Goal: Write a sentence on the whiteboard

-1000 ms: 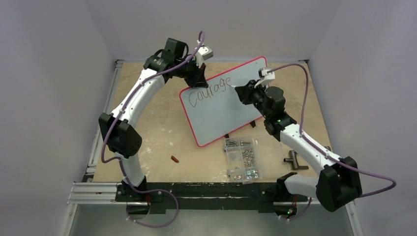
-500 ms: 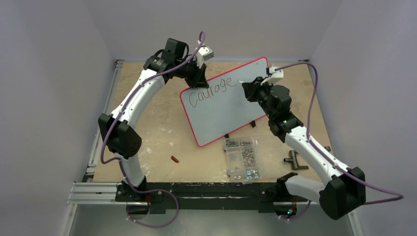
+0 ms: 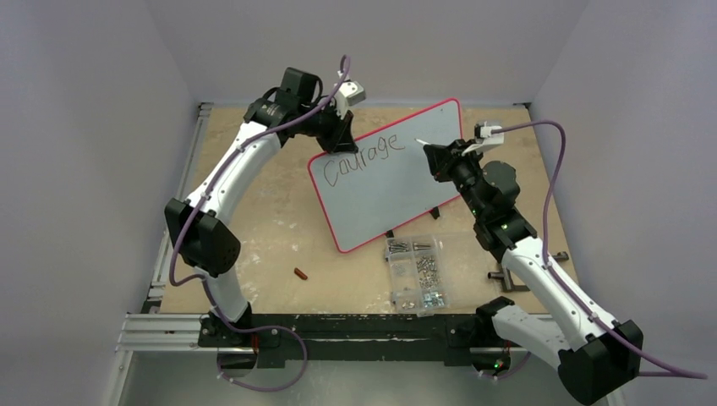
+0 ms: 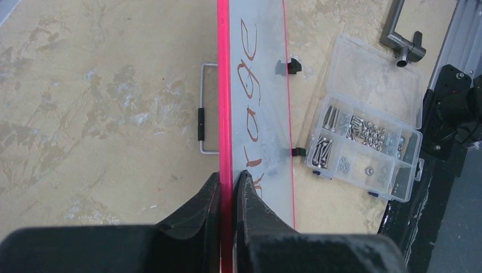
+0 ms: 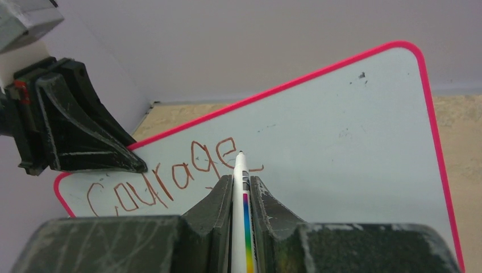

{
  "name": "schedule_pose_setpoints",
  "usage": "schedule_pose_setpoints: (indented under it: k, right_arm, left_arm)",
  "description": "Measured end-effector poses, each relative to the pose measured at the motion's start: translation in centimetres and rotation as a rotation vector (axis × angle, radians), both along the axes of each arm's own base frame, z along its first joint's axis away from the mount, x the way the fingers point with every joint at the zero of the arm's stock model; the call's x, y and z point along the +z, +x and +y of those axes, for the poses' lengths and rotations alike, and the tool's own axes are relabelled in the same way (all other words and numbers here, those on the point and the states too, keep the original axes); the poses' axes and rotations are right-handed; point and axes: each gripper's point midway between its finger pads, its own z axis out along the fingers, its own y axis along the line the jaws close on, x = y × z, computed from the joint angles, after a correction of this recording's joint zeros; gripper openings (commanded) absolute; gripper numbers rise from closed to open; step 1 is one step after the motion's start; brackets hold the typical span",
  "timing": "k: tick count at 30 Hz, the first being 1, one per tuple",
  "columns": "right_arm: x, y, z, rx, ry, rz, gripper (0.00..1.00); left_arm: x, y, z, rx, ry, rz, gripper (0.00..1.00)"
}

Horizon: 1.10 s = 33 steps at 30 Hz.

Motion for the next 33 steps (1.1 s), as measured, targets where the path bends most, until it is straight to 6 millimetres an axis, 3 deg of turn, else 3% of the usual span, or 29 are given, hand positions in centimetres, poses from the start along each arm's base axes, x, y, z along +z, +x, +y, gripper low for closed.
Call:
schedule_pose_setpoints:
  k: [5, 23, 33]
  right_arm:
    - [-2.1, -0.3, 0.5, 0.029, -0.005, 0.043, 0.0]
    - [-2.9, -1.0, 0.9, 0.066, 0.004, 0.055, 0.0]
    - [-4.8, 1.2, 0.2, -0.012, -0.05, 0.077, 0.0]
  left_arm:
    - [0.0, -0.6, 0.6, 0.008, -0.007, -0.003, 0.0]
    - [0.0, -1.2, 1.6, 0.041, -0.018, -0.016, 0.0]
    - [0.0, -1.3, 1.7, 0.047, -0.016, -0.007, 0.0]
